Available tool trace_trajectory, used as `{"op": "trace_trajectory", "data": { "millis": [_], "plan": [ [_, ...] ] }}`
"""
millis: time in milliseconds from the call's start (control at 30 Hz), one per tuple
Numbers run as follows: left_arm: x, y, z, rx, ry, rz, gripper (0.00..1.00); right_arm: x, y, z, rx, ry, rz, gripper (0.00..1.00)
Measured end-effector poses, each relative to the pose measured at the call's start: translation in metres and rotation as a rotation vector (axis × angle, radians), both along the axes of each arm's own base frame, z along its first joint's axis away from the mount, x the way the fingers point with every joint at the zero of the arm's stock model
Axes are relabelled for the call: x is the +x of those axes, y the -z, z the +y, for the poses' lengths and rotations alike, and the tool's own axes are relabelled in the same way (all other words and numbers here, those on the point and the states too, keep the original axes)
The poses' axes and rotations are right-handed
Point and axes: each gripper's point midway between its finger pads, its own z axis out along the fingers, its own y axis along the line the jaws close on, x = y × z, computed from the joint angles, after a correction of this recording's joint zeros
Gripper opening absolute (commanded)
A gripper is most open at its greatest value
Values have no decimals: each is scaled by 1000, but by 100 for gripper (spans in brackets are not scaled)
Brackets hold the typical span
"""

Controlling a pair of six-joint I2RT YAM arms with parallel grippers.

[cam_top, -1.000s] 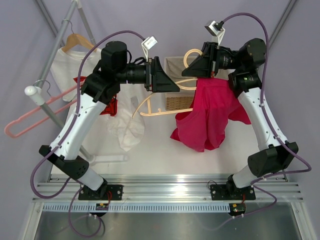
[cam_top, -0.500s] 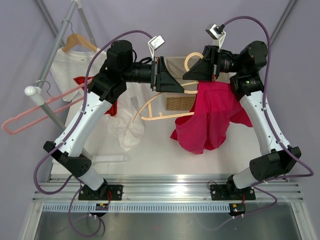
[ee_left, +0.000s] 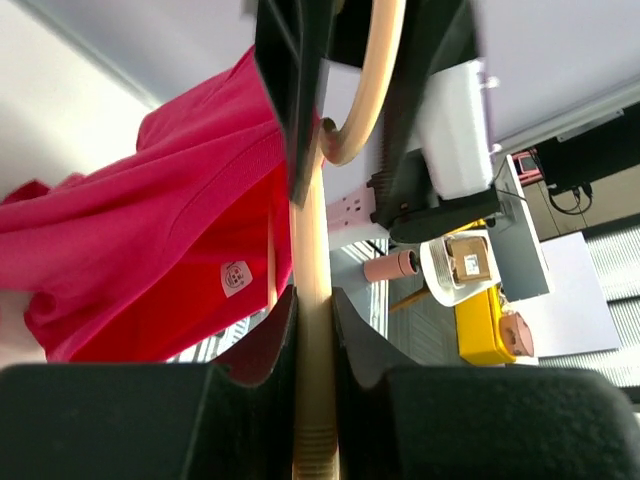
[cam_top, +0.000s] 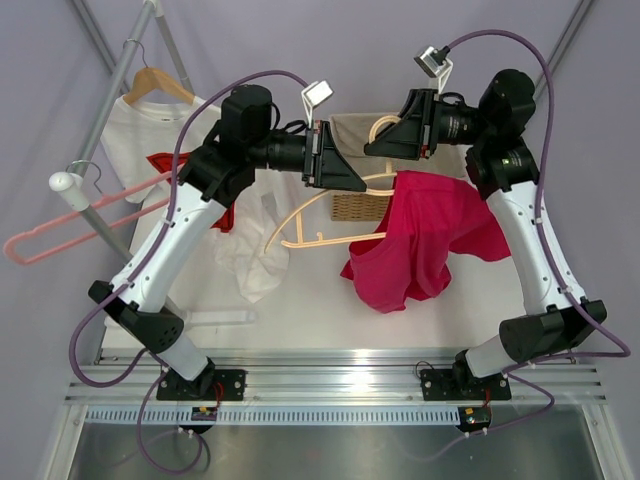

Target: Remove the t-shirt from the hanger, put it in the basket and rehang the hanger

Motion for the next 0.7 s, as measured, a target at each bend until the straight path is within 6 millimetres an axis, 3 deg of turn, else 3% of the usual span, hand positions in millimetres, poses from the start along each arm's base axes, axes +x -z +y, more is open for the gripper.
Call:
{"op": "trace_trajectory", "data": {
  "millis": [67,100,133,200,400,533,700],
  "plan": [
    [2,6,1,27,-20,20,0,7,-4,0,-10,70,2,57],
    [4,10,3,47,-44,35,0,12,-6,-1,-16,115,-4,72],
    [7,12,5,60,-65,38,0,17,-9,-2,-22,171,-5,80],
    [15,13,12,95,-127,53,0,26,-9,-8,-43,294,-12,89],
    [36,12,41,170,-306,66,0,41,-2,-43,-120,665,22,89],
    [37,25,54,237,-363,101,0,26,15,-67,-176,802,48,87],
    [23,38,68,310,-374,144,0,7,39,-84,-251,863,63,84]
  ]
}}
